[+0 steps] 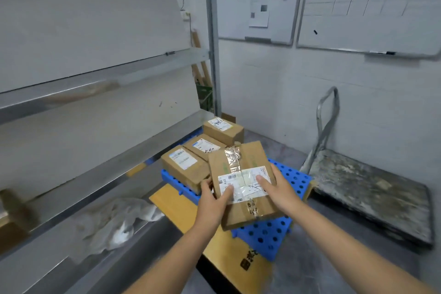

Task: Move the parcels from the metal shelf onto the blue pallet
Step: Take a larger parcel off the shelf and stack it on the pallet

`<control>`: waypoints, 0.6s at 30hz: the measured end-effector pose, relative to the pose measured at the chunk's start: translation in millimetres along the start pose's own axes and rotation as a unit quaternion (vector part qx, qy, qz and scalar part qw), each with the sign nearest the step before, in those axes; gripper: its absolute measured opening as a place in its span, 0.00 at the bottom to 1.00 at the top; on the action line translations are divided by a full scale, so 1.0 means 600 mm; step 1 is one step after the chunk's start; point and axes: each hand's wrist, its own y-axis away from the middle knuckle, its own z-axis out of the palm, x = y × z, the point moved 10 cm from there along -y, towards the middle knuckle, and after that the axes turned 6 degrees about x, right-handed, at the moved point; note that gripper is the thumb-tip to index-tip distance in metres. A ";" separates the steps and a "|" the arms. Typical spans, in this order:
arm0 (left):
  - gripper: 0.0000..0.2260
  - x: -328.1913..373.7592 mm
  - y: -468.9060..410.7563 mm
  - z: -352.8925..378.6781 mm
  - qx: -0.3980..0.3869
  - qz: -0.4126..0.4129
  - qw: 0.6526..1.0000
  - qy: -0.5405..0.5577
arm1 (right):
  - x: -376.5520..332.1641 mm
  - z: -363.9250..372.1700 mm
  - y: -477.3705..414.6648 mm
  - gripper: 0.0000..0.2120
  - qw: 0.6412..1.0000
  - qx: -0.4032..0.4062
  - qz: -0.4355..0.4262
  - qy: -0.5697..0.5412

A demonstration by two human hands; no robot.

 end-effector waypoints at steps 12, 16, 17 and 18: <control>0.22 0.045 -0.065 0.295 0.044 -0.012 0.999 -0.006 | 0.092 -0.215 -0.222 0.21 0.999 -0.040 -0.021 0.023; 0.23 0.051 -0.104 0.326 0.070 -0.018 0.997 -0.013 | 0.096 -0.222 -0.273 0.26 0.998 -0.050 -0.036 0.023; 0.24 0.050 -0.118 0.333 0.076 -0.020 0.997 -0.013 | 0.098 -0.222 -0.289 0.26 0.998 -0.055 -0.036 0.022; 0.24 0.047 -0.134 0.340 0.082 -0.023 0.996 -0.018 | 0.102 -0.219 -0.308 0.26 0.997 -0.062 -0.033 0.019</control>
